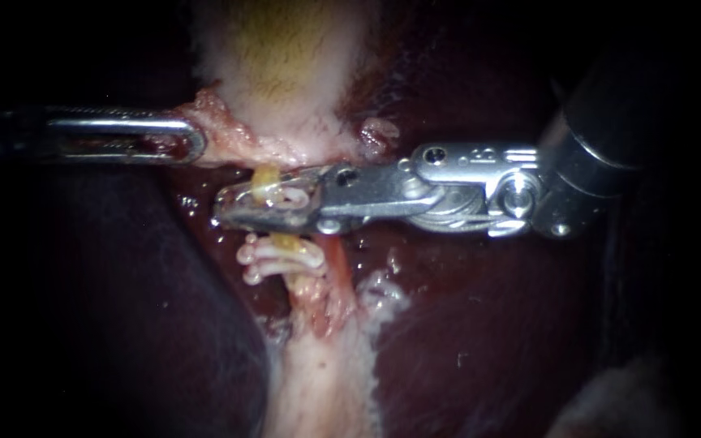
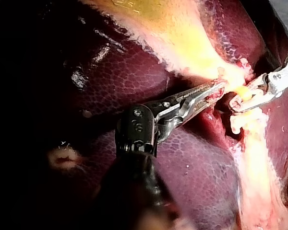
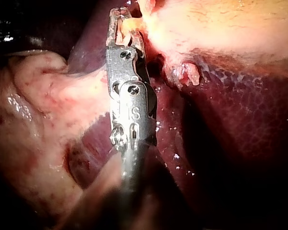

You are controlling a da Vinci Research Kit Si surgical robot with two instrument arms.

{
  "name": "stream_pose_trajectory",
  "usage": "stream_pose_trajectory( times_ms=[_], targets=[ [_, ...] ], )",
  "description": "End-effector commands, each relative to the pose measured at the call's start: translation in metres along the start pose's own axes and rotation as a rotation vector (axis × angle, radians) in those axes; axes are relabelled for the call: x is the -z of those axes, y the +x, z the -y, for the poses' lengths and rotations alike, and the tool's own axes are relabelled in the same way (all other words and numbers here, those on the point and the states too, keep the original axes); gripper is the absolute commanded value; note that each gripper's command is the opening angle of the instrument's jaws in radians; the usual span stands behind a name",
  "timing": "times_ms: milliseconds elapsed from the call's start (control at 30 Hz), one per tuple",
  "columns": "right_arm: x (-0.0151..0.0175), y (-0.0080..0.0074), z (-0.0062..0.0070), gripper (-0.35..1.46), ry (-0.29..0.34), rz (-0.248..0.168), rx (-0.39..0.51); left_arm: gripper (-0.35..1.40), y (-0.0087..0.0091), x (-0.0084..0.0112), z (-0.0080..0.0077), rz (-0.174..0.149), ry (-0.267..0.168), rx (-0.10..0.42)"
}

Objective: Clipping third clip left tube

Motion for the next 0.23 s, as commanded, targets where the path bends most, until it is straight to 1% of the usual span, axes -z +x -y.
stream_pose_trajectory(
  times_ms=[33,233],
  targets=[
    [0.0,-0.0001,-0.0001,-0.35,0.006,0.002,0.0,-0.35,0.0,0.0,0.0,0.0,0.0,0.0],
    [0.0,-0.0003,-0.0002,-0.35,0.009,0.002,-0.021,-0.35,0.0,0.0,0.0001,0.0,0.0,0.0]
  ],
)
